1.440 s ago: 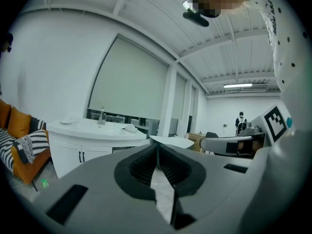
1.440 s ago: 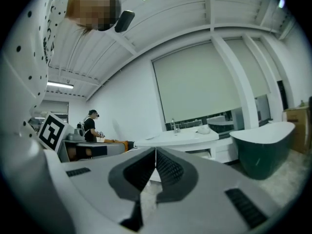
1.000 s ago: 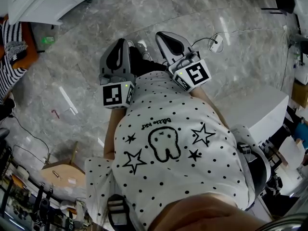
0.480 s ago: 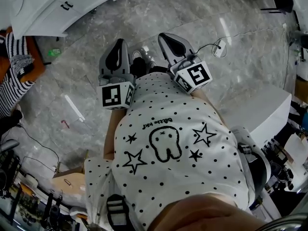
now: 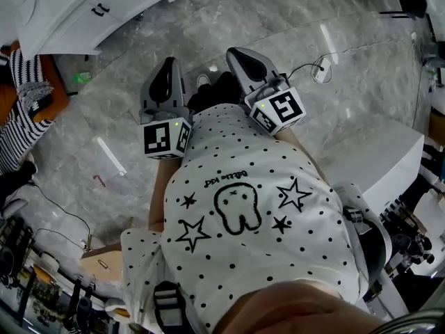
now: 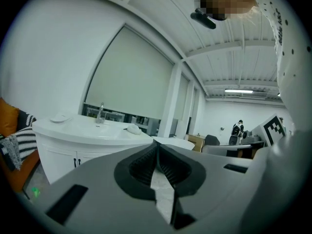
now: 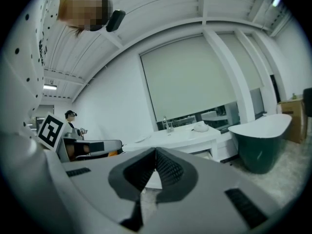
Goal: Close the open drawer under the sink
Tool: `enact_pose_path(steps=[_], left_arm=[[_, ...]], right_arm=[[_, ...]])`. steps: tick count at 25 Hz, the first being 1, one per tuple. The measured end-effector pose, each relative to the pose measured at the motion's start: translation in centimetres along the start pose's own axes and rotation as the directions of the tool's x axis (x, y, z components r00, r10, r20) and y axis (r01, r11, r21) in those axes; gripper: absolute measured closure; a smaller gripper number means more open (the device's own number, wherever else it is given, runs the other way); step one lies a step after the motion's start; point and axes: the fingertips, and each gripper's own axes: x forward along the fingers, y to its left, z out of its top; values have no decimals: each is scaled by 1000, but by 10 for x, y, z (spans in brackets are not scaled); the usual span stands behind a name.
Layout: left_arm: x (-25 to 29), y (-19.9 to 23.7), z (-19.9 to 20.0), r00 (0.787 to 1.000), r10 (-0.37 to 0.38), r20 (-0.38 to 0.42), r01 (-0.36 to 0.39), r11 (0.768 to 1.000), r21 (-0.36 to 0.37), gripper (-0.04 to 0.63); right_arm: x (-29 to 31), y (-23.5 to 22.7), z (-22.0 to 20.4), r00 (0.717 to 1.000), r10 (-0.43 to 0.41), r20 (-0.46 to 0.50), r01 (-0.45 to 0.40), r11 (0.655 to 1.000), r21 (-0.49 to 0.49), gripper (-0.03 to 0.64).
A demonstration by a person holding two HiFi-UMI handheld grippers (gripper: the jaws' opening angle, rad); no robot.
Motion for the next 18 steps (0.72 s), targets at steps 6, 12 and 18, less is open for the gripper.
enact_pose_path(steps=[6,12,18], left_arm=[[12,8,-2,1000,19,-1,-19,1000,-12,575],[31,8,2,999,51,-2,-51,998,-44,575],[57,7,8,996,95,0,-95,994,-61,575]], right_arm=[[6,-10,4,1000,-7,3,7,1000,22,603],[11,-37,17,1000,-11,4,11,1000,28,603],[23,-69,32,1000,1,3,-1,1000,6,603]])
